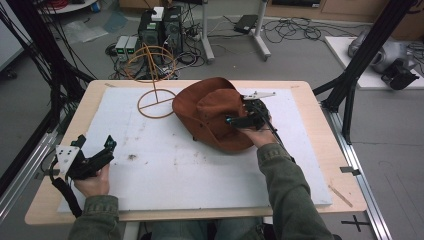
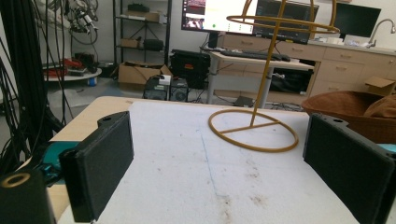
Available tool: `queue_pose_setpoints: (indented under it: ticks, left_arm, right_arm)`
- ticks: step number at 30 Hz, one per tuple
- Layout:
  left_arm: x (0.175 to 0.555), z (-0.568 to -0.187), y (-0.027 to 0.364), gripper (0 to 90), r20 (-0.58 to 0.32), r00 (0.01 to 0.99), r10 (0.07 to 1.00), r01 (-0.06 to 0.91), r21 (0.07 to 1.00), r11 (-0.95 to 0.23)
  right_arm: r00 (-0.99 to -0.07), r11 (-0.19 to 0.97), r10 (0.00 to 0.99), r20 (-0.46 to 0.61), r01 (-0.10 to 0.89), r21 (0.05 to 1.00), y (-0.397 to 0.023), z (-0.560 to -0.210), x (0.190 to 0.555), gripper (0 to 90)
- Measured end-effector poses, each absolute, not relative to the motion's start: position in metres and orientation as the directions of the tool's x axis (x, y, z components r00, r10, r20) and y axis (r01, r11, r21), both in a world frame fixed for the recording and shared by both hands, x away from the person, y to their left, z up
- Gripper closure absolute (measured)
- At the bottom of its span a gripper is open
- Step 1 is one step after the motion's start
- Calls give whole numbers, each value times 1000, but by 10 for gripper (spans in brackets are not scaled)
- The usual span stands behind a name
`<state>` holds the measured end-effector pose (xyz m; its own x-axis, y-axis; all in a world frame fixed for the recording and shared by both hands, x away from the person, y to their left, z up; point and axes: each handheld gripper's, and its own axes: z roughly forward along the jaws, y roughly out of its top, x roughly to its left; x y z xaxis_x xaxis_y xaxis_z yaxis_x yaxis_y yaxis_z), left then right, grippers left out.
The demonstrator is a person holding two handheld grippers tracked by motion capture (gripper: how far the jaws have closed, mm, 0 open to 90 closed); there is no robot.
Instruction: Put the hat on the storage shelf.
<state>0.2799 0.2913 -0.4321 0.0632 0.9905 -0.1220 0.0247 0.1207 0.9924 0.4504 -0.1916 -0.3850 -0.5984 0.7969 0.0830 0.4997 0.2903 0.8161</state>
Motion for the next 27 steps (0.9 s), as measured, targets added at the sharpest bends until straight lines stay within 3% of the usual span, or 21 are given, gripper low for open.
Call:
queue_pose_setpoints:
  ticks: [2,3,4,9,12,17,27]
  left_arm:
    - [280,-432,292,105,-126,69,990,34,992,124]
    - [280,-432,293,106,-129,70,989,35,991,126]
    - [280,-432,293,106,-134,72,988,34,991,131]
    - [281,-432,293,115,-134,79,988,42,991,131]
    - [281,-432,292,116,-134,81,988,44,990,130]
    - [281,-432,292,119,-133,88,987,46,991,129]
    - [280,-433,295,121,-149,86,985,44,988,146]
  right_arm:
    - [-615,332,786,62,505,797,-185,-393,453,101]
    - [-620,342,782,55,503,794,-184,-395,454,177]
    - [-620,342,782,55,503,794,-184,-395,454,177]
    - [-691,388,721,59,473,791,-184,-392,455,598]
    - [-686,402,725,56,489,774,-185,-394,457,862]
    - [-664,447,746,-50,444,776,-175,-396,451,891]
    - [-648,410,760,-39,432,803,-181,-394,447,893]
